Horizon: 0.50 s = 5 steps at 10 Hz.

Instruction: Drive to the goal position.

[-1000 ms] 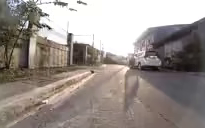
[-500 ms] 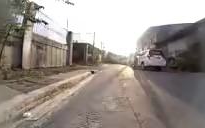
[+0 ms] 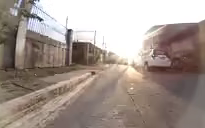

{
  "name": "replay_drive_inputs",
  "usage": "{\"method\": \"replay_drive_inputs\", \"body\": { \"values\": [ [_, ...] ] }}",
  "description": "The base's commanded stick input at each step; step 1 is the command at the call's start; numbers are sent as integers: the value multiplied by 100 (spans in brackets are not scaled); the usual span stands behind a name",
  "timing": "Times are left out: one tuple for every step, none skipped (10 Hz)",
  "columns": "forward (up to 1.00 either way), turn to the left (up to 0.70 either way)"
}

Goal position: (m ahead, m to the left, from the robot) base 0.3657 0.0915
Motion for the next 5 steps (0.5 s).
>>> {"method": "replay_drive_inputs", "body": {
  "values": [
    [100,0],
    [100,0],
    [100,0],
    [100,0],
    [100,0]
  ]
}}
